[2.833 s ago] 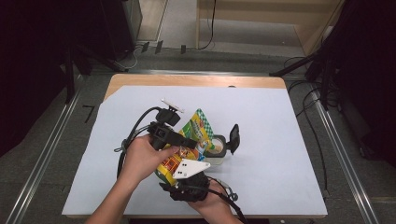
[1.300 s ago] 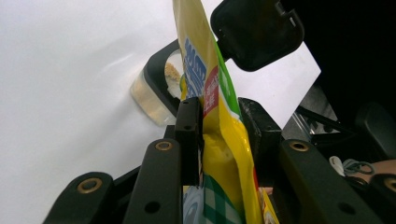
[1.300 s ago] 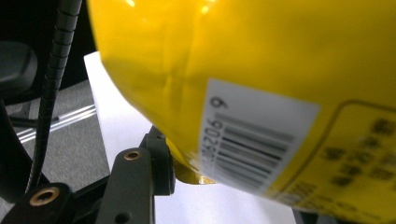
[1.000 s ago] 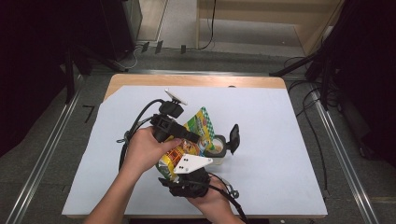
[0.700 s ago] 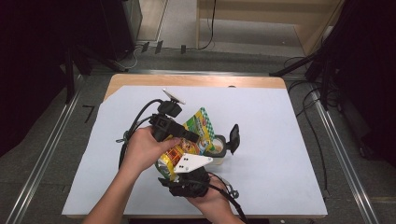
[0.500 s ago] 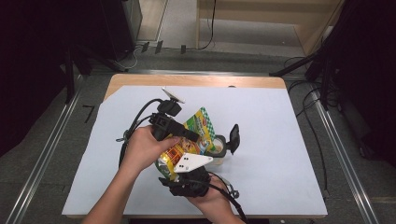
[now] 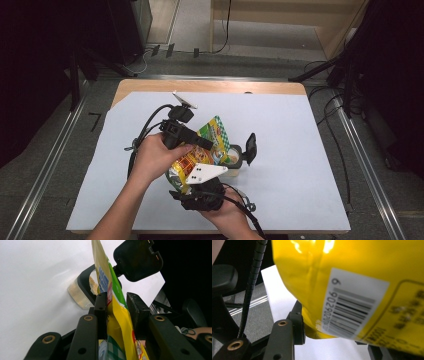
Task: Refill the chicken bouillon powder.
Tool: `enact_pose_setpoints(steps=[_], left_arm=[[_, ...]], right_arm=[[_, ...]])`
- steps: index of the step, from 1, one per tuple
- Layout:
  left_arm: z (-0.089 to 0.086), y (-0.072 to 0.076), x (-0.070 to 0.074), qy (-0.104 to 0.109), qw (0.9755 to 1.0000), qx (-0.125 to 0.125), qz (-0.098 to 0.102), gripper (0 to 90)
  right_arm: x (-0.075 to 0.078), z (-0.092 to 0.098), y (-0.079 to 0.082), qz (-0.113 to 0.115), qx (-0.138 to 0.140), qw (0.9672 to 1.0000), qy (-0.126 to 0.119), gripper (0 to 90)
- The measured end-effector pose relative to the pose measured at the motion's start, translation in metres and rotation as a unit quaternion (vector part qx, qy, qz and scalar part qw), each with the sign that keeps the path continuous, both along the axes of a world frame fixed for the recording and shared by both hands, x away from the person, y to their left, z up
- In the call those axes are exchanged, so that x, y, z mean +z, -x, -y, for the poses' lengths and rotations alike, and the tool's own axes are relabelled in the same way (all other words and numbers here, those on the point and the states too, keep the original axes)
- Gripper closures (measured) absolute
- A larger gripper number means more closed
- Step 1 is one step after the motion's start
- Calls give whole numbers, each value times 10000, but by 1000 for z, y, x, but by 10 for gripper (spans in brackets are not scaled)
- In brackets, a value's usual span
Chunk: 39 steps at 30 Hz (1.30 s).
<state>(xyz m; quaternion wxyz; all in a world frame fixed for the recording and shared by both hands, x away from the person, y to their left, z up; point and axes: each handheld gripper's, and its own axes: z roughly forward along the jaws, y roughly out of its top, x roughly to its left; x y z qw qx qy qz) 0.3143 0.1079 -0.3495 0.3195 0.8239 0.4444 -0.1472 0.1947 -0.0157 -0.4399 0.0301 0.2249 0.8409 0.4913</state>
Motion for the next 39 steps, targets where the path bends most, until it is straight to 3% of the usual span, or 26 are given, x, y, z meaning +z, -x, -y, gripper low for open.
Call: enact_pose_setpoints(steps=[8,15,29,39], left_arm=[[2,2,6,10,9999,5,126,694],[3,6,11,-42,9998,-8,210,686],[1,8,14,-6,9998,4,215,684],[6,9,13,-147,9995,-47,292,715]], right_arm=[[1,1,-2,-61,-8,10000,-62,582],[2,4,-3,-123,-77,9996,-262,583],[2,6,-4,-168,-111,9993,-328,584],[-1,6,-4,-312,-114,9986,-405,586]])
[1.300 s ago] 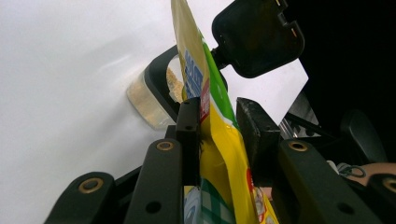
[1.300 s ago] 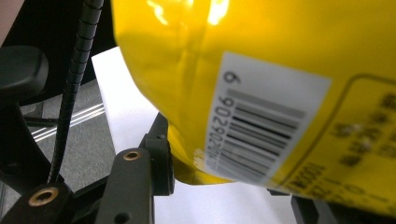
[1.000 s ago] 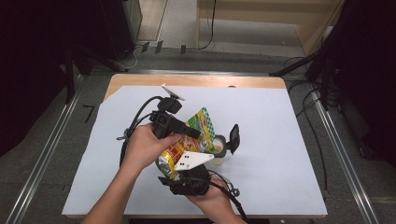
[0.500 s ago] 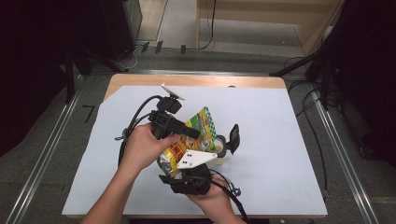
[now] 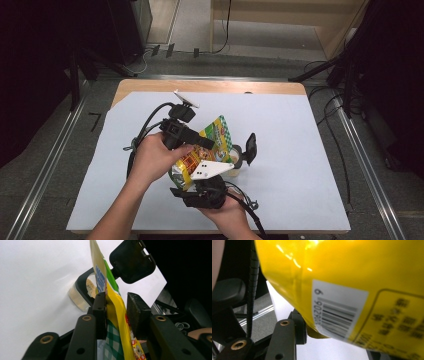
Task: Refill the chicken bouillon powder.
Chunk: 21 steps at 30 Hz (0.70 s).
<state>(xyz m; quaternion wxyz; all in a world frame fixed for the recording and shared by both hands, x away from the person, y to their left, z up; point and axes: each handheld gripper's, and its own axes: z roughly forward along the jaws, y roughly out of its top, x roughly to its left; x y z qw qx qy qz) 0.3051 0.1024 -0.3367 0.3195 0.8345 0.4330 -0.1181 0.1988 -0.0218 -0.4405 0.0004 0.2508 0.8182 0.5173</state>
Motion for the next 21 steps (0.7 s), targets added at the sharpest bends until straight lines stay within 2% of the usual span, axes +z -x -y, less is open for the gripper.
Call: enact_pose_setpoints(steps=[21], left_arm=[[1,1,1,0,10000,-21,38,719]], right_arm=[[1,-1,2,14,-27,10000,-6,587]])
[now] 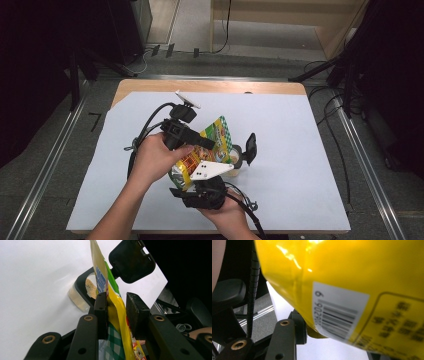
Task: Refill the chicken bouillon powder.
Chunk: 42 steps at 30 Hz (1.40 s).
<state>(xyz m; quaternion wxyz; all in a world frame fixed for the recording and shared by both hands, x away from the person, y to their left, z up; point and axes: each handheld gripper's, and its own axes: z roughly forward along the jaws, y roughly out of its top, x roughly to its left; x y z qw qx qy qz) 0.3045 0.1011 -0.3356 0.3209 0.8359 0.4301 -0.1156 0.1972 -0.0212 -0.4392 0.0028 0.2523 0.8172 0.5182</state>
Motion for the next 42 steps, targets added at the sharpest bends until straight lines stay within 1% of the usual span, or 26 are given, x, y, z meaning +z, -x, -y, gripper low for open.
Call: enact_pose_setpoints(steps=[10,20,23,27,28,35,39,42], left_arm=[[0,1,1,-36,10000,4,25,719],[1,2,3,17,10000,15,48,719],[0,1,3,-13,10000,-12,59,719],[1,1,2,-43,10000,-35,53,720],[1,1,2,-20,10000,-36,43,720],[2,1,3,22,10000,21,47,719],[2,2,5,10,10000,7,91,716],[2,3,6,-1,9999,-31,108,715]], right_arm=[[1,-1,0,-33,23,10000,-12,584],[3,-2,1,-29,25,10000,6,579],[3,-3,1,-7,38,10000,10,580],[2,-3,1,-33,29,10000,26,578],[2,-3,1,-45,29,10000,29,578],[3,-3,1,-22,42,10000,31,573],[3,-3,1,9,43,10000,24,564],[3,-3,1,31,57,10000,17,583]])
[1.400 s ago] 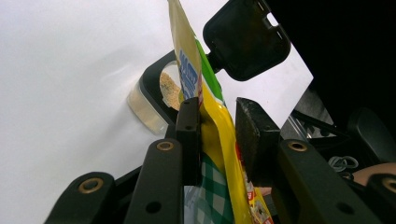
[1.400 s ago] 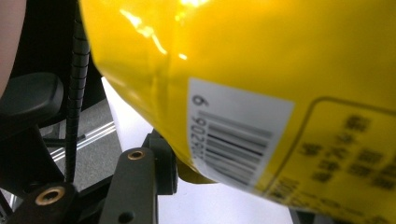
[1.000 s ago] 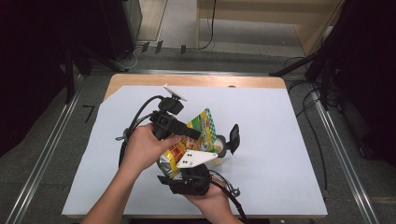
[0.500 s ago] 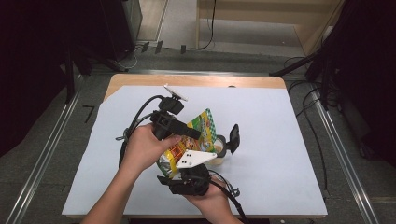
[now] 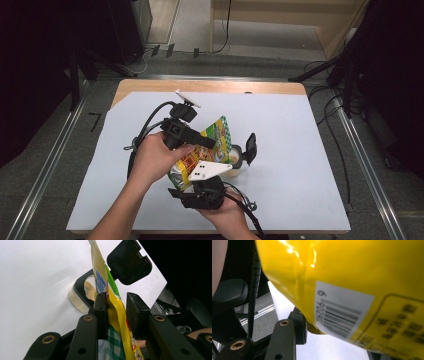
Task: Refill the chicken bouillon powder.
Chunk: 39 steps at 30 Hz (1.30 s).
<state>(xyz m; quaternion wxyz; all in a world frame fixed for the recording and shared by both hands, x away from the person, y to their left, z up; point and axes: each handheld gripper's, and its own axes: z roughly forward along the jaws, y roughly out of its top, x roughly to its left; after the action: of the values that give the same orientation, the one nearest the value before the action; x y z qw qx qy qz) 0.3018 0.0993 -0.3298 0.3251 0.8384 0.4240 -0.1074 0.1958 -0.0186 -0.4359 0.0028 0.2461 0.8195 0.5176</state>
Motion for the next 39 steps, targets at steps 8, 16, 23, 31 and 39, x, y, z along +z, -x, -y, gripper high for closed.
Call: enact_pose_setpoints(steps=[8,16,23,31,39], left_arm=[[1,0,0,-6,10000,2,56,745],[2,0,1,-53,9999,-8,125,783],[2,1,2,-73,9999,-9,125,794],[-2,-2,0,5,10000,11,38,794],[-3,-1,2,78,9999,30,73,780]], right_arm=[[0,1,0,-48,-58,10000,-39,589],[-1,1,1,-103,-52,9999,-72,602],[-2,1,1,-131,-48,9999,-68,608],[0,1,1,-73,-17,10000,-13,607],[3,2,-1,-27,-21,10000,24,606]])
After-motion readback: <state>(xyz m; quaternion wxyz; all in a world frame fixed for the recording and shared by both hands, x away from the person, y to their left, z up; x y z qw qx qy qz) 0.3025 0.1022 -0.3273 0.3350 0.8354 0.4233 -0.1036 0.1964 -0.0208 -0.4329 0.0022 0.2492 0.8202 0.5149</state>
